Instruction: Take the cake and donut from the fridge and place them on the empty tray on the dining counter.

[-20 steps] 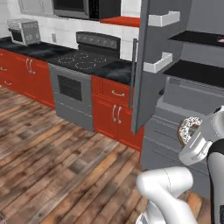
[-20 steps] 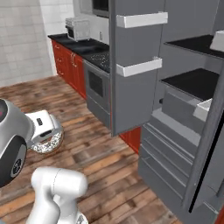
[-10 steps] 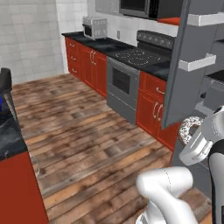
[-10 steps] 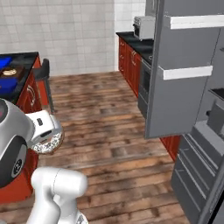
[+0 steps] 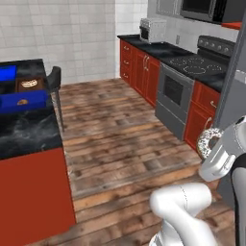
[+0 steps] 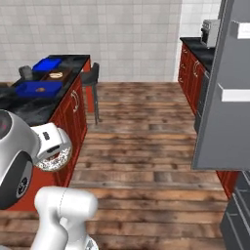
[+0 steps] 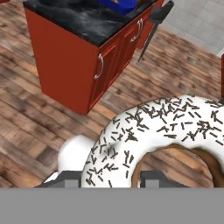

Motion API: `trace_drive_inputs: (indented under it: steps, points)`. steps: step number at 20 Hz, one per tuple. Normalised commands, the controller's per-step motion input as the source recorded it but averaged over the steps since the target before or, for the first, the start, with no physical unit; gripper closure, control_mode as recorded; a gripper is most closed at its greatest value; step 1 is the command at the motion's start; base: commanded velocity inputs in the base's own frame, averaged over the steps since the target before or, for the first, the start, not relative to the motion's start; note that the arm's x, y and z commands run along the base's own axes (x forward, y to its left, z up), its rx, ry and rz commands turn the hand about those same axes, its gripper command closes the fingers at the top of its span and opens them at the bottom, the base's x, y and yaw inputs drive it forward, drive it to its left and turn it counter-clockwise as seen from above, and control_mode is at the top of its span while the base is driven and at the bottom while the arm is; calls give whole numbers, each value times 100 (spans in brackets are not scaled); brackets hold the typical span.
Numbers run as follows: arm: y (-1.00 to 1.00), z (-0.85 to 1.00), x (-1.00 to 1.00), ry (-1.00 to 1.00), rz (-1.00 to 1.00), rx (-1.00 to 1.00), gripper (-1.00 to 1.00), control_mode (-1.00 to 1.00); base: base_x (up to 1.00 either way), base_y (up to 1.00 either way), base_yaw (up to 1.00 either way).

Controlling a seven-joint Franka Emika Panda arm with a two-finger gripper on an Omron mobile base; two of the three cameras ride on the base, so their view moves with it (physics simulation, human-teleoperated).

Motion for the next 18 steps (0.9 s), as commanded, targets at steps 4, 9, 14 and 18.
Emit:
trace_drive_inputs:
  steps: [4, 9, 14, 18]
  points:
    - [0, 0, 0, 0, 0, 0, 100, 100, 5, 48, 4]
    - [0, 0, 0, 0, 0, 0, 100, 100, 29, 100, -4]
    - [0, 0, 0, 0, 0, 0, 100, 100, 6, 100, -3]
    - [0, 0, 0, 0, 0, 0, 100, 100, 11, 100, -5]
